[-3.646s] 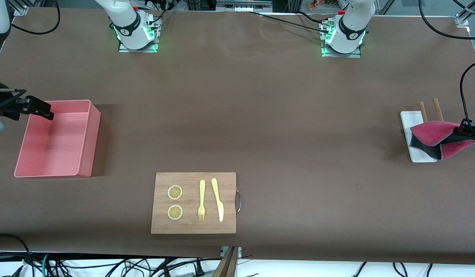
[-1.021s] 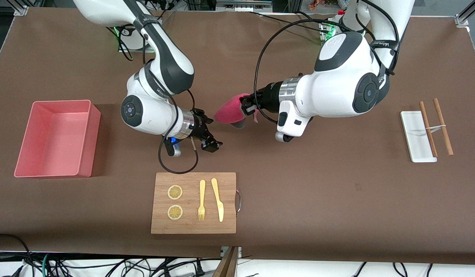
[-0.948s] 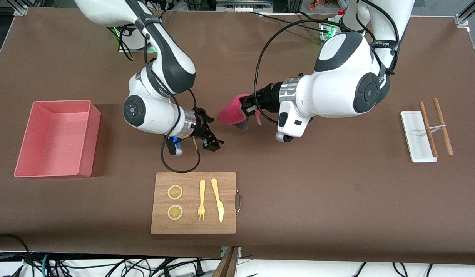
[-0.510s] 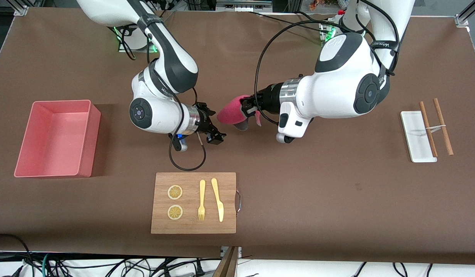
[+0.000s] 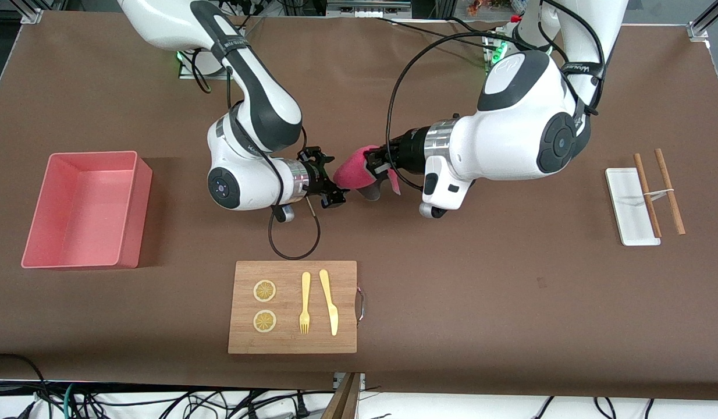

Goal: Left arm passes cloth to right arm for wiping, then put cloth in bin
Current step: 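Grasp the cloth with the right gripper beside the left gripper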

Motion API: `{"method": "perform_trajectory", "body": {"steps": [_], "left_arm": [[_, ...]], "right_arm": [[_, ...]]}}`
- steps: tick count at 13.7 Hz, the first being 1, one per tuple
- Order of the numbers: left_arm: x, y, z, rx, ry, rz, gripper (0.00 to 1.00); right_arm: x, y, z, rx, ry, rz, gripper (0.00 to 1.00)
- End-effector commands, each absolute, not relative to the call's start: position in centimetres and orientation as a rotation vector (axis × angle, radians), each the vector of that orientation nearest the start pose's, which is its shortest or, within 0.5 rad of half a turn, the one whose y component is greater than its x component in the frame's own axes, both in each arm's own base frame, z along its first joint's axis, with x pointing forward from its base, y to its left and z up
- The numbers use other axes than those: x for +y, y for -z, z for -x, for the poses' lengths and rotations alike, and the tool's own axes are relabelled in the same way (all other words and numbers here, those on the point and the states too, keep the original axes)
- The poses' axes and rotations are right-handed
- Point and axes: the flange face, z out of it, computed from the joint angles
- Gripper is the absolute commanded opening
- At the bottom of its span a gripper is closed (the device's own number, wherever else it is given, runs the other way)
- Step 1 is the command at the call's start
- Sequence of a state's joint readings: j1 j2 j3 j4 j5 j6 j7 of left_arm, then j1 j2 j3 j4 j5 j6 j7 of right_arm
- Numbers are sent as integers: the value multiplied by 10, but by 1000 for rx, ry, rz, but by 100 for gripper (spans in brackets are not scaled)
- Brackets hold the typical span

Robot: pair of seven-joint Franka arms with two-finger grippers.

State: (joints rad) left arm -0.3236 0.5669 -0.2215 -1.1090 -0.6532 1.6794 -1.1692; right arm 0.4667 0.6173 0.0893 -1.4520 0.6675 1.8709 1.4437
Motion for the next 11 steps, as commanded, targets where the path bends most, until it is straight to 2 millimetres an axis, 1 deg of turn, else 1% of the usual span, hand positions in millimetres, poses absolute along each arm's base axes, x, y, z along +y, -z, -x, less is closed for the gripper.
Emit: {"method": "perform_trajectory", "body": {"steps": [1,3,6,9,10,11], "left_arm": [[-383,-530,-613,902,759,-2323,0],[-385,-530,-612,900,761,-2324,0],[-385,-530,-612,899,760,-2324,0],[-385,-530,-612,899,760,-2324,0],[-385,-530,-612,897,759,-2325,2],[-384,-530,-612,895,758,-2325,16]], "right_arm": [[405,-330,-578,1541,-1045,2240,0],[406,-332,-579,1556,-1093,2176,0],[409,-333,-578,1550,-1086,2177,0],[407,-333,-580,1531,-1070,2194,0],[406,-333,-580,1517,-1064,2204,0],[406,-335,-580,1482,-1053,2218,0]]}}
